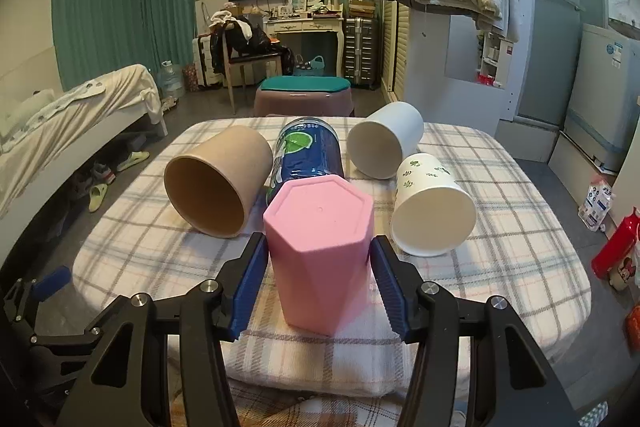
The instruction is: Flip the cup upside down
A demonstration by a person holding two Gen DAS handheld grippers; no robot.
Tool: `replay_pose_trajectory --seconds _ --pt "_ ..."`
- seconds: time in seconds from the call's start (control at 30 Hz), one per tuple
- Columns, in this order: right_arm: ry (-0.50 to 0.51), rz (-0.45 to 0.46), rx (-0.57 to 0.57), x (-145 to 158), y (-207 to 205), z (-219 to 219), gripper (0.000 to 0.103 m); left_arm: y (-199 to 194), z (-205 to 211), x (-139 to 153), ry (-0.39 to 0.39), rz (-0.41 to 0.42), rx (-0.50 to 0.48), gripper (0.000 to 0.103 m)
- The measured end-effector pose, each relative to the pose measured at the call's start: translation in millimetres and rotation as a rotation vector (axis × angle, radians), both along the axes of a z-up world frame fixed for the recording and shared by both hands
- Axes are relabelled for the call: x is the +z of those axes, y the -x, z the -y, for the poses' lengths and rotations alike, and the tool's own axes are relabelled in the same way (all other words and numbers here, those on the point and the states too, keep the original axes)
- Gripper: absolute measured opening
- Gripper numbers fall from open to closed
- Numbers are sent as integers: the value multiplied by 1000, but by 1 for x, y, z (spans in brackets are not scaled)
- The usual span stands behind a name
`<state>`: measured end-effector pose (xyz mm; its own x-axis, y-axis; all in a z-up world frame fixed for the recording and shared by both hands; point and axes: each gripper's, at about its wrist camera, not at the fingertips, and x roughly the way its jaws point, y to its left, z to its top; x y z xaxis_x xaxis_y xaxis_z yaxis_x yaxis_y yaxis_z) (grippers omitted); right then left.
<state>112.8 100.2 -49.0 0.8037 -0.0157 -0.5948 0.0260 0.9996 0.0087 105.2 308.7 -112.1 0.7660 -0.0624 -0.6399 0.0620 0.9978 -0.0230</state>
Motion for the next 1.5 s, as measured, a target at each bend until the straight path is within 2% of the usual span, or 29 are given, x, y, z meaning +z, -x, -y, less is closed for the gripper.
replay_pose_trajectory --seconds 0.2,0.3,0.53,0.8,1.0,1.07,1.17,1.2,1.3,1.5 --pt "2 -4 -4 1 -2 -1 54 -1 0 1 -1 1 0 103" --pt "-22 9 -4 3 0 3 68 0 0 2 -4 5 0 103" --pt "-51 69 4 25 23 15 68 9 9 21 -18 48 1 103" --pt "-58 171 -3 61 78 49 68 46 35 65 -38 197 -5 103" --pt "-48 223 -25 77 115 76 68 74 49 88 4 285 -6 103" --pt "-45 228 -31 78 124 82 70 81 57 92 7 304 -18 103" --pt "-48 258 -65 73 137 92 93 91 68 94 -2 336 -41 103" --pt "-48 264 -74 70 140 94 95 95 72 94 -13 350 -40 103" --pt "-59 236 -70 60 141 100 96 101 79 93 -27 370 -43 103" --pt "-84 209 -70 42 142 106 98 104 88 85 -41 346 -42 103"
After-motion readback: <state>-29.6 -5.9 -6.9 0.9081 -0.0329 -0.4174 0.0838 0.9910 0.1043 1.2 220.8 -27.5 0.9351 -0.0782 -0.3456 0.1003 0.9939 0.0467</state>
